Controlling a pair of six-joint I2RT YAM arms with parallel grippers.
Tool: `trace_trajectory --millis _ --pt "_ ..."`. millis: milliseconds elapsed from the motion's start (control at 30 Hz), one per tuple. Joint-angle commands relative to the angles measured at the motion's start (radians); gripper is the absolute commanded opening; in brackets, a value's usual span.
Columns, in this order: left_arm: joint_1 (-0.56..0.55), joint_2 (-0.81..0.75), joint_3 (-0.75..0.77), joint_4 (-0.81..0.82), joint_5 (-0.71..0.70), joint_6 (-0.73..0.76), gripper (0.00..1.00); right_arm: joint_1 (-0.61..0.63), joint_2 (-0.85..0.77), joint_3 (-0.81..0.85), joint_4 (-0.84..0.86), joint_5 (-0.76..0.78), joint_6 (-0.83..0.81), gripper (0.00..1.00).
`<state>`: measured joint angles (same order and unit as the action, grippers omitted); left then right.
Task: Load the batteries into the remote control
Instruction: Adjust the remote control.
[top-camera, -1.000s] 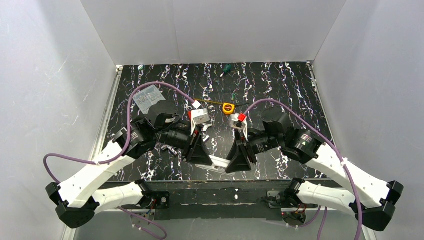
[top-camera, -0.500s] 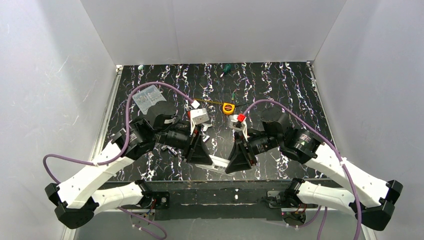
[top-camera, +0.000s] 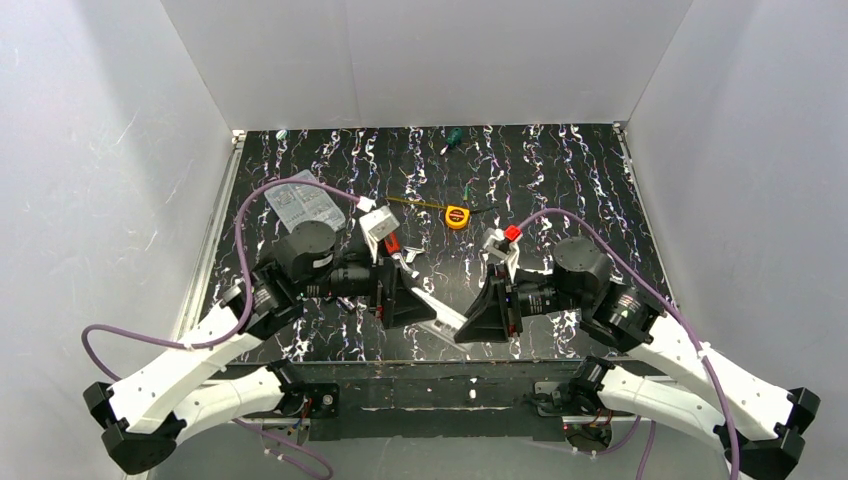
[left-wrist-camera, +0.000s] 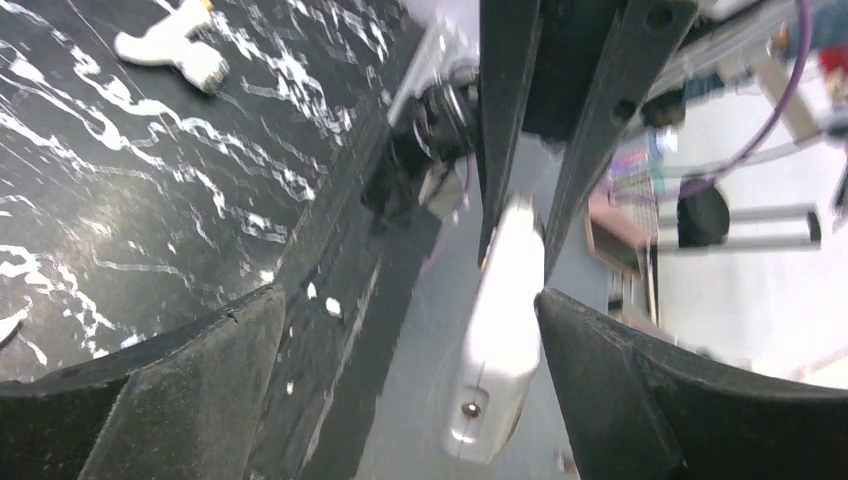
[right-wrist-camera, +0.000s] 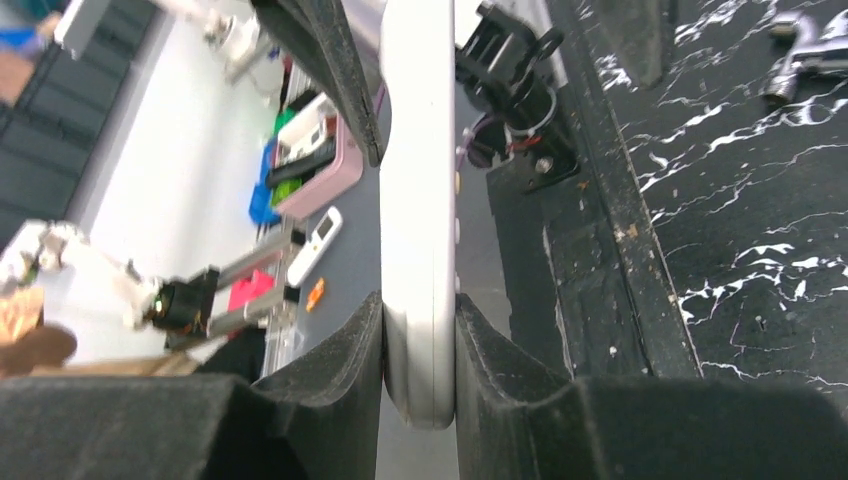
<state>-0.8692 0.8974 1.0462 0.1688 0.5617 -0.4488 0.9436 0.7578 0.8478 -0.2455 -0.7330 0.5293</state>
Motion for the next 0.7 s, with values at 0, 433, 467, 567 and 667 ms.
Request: trace_trajectory --millis 0,433,467,567,667 --pt "-0.002 -0.071 -0.124 0.305 -0.247 -0.182 0.98 0.004 -0.06 -0.034 0.235 0.158 0.173 0.01" --pt "-0.002 -0.018 -0.265 0.702 -0.535 -0.439 0.94 0.004 -0.042 -0.074 0.52 0.374 0.374 0.01" --pt "-0.002 -0.01 -0.265 0.722 -0.535 -0.449 0.92 0.004 -0.035 -0.076 0.538 0.375 0.384 0.01" --pt "-0.002 0.005 -0.265 0.764 -0.534 -0.476 0.81 0.004 -0.029 -0.079 0.562 0.39 0.397 0.01" --pt "-0.002 0.008 -0.262 0.783 -0.526 -0.489 0.75 0.004 -0.038 -0.088 0.563 0.407 0.397 0.01"
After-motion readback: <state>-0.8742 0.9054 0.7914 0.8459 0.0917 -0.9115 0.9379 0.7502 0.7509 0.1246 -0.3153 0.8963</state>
